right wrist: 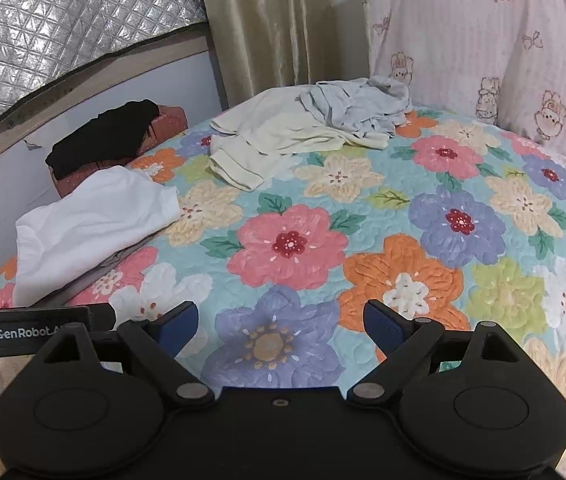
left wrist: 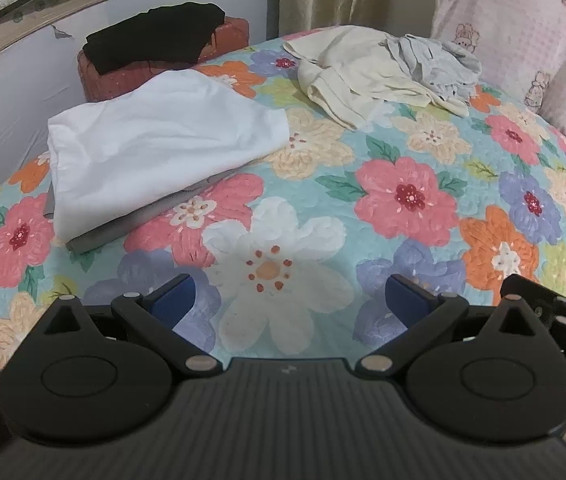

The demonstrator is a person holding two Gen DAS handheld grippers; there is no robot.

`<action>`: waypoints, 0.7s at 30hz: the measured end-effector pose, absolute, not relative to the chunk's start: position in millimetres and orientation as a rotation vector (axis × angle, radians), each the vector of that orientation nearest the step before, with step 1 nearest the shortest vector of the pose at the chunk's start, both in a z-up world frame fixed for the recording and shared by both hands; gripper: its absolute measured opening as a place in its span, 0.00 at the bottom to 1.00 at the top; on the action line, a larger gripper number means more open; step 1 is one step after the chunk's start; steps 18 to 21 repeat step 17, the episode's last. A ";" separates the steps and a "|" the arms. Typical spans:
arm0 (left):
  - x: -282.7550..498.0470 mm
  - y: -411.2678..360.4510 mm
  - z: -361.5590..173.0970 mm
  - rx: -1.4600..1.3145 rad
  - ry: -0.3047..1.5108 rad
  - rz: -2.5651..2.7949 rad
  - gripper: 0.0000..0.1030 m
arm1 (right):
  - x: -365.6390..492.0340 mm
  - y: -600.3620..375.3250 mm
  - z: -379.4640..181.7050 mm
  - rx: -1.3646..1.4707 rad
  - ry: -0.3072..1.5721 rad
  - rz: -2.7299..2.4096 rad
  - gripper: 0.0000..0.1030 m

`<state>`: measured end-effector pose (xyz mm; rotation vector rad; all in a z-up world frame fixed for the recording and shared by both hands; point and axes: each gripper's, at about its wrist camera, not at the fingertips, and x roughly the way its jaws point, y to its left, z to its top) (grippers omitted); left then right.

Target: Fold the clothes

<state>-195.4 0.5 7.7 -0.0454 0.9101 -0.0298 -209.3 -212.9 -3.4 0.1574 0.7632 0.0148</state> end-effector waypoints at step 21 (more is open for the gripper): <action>-203.3 4.5 17.2 -0.033 0.911 -0.012 1.00 | -211.1 -213.8 1.5 0.149 0.753 0.002 0.90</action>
